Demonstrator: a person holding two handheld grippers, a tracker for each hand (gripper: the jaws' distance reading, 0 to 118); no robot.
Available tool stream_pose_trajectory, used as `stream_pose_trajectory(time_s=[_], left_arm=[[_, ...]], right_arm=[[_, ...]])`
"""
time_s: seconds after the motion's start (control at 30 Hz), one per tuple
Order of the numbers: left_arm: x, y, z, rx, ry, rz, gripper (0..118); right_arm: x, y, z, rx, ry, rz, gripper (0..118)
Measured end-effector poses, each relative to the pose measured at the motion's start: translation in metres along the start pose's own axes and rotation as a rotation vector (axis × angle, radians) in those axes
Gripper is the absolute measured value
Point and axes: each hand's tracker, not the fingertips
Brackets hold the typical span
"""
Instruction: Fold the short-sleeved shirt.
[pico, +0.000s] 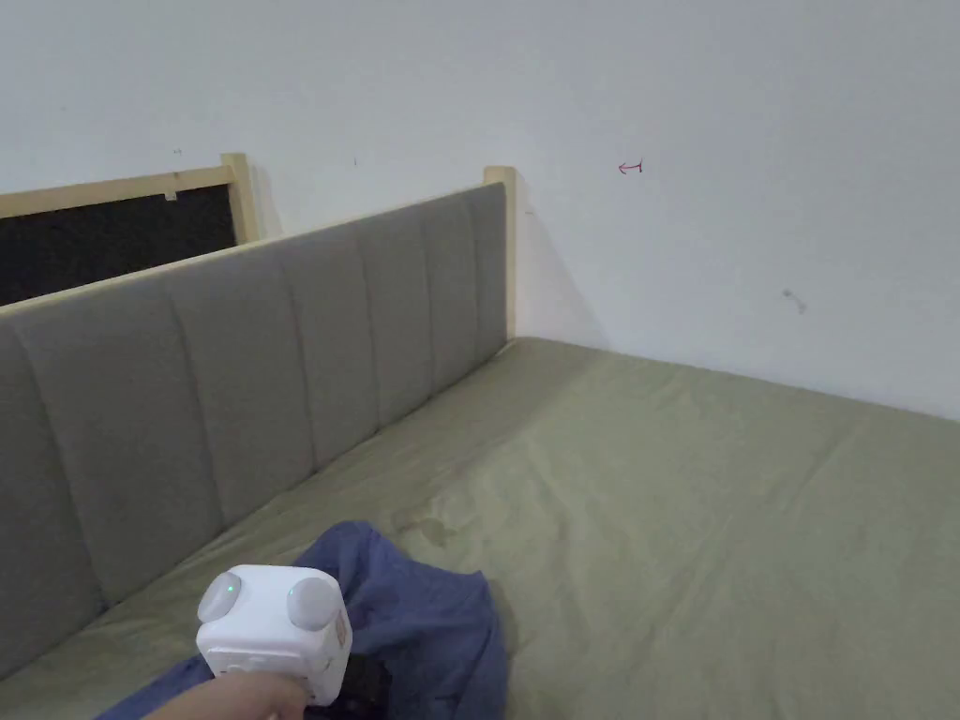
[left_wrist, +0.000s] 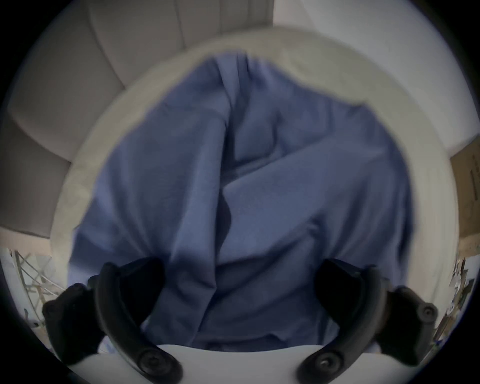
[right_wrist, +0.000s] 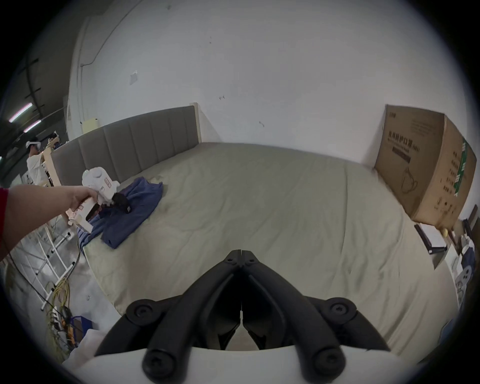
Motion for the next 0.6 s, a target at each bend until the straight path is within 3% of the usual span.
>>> stream_pose_trajectory(time_s=[0.17, 0.2, 0.3, 0.37, 0.43, 0.47, 0.5, 0.6], left_arm=[[-0.010, -0.007, 0.006, 0.067, -0.076, 0.089, 118], [-0.011, -0.004, 0.009, 0.163, -0.002, 0.065, 118], [-0.009, -0.010, 0.018, 0.199, 0.021, 0.054, 111], [-0.007, -0.015, 0.032, 0.268, 0.038, 0.041, 87], [-0.005, -0.019, 0.050, 0.310, 0.034, 0.025, 12], [-0.001, -0.021, 0.060, 0.329, 0.046, 0.005, 2], [0.003, -0.026, 0.069, 0.350, 0.110, -0.026, 2], [0.006, -0.027, 0.112, 0.347, 0.075, -0.080, 2]], right_arm=[[0.005, 0.002, -0.016, -0.014, -0.022, -0.011, 0], [0.006, 0.004, -0.017, -0.008, -0.020, -0.027, 0], [0.006, 0.007, -0.015, 0.007, -0.007, -0.055, 0], [0.007, 0.009, -0.008, 0.011, -0.002, -0.059, 0], [0.009, 0.010, 0.004, 0.021, 0.007, -0.057, 0], [0.010, 0.010, 0.011, 0.030, 0.009, -0.053, 0], [0.011, 0.011, 0.019, 0.039, 0.009, -0.049, 0], [0.020, 0.015, 0.041, 0.068, -0.002, -0.046, 0]])
